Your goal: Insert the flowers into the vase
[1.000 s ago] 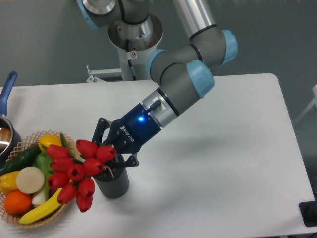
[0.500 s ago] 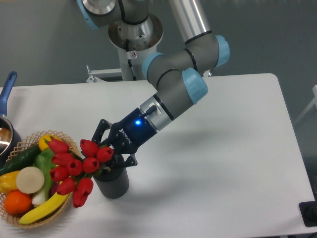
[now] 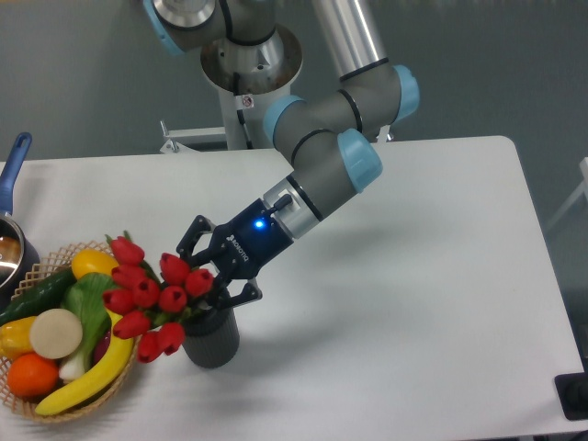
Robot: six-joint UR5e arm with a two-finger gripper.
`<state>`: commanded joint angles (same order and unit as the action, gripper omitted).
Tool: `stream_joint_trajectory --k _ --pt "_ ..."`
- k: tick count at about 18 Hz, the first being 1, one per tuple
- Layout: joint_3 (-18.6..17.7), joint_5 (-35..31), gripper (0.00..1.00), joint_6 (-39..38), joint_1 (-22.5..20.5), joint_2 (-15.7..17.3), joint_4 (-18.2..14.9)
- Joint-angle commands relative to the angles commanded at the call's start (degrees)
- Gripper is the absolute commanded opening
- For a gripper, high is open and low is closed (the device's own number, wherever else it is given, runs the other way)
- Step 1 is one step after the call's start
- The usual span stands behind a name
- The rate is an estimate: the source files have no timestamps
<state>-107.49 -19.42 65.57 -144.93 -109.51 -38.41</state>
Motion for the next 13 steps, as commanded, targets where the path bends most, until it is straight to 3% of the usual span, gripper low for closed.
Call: stream_joint_trajectory --k 5,13 --pt "-1.1 0.1 0.77 0.0 -1.5 0.6 0.0" --pt "-2.1 0.0 0.95 -0.3 -4.3 1.5 -0.1"
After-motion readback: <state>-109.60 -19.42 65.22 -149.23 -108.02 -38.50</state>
